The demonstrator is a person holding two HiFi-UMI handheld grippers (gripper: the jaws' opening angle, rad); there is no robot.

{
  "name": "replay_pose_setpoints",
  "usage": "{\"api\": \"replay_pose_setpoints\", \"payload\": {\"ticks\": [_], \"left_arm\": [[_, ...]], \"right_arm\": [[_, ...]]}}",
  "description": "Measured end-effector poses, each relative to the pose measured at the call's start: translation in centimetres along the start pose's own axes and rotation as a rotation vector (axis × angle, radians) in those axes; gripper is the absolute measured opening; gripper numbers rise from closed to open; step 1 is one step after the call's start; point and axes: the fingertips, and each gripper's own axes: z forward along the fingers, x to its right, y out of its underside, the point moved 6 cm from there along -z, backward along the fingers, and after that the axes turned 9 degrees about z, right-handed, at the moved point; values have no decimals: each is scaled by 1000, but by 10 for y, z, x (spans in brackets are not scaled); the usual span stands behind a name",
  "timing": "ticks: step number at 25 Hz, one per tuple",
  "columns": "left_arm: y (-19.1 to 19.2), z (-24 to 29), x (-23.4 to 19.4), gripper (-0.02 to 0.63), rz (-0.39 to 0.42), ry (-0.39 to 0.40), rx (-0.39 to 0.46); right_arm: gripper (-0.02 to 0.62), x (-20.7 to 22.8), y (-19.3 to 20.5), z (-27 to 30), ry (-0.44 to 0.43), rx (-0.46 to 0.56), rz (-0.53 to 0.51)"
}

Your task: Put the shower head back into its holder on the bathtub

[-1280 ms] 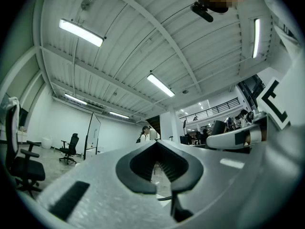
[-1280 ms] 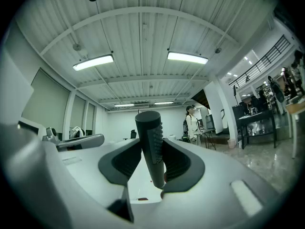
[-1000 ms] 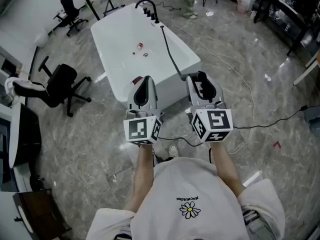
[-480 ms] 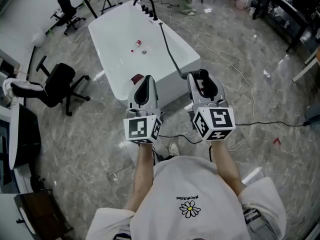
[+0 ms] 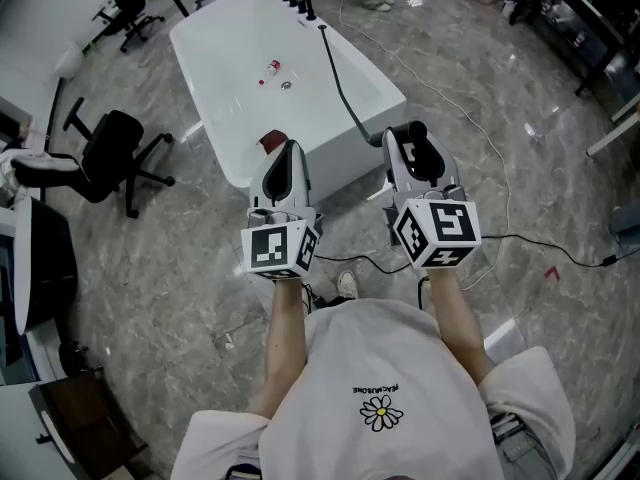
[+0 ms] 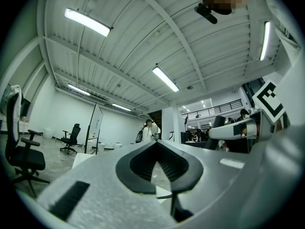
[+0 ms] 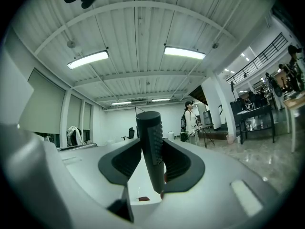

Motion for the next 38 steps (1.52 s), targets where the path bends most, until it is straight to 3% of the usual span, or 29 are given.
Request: {"api": "replay_pose_setpoints", "payload": {"ticks": [9, 19, 26, 32, 35, 38], "left_arm": [[21, 23, -40, 0, -31, 31, 10], [63, 77, -46, 0, -79, 46, -72], [113, 192, -43, 0, -56, 71, -165], [124, 309, -21, 0, -12, 100, -194], [127, 353, -8, 1, -6, 111, -183], [140, 384, 0, 41, -17, 149, -206]], "right_arm": [[141, -9, 1, 50, 23, 9, -15], [141, 26, 0, 117, 30, 0, -1], [141, 98, 9, 217, -7, -58, 40], [141, 165, -43, 298, -108, -41, 63], [141, 186, -75, 329, -177, -6, 57], [140, 193, -97, 353, -221, 37, 33]]}}
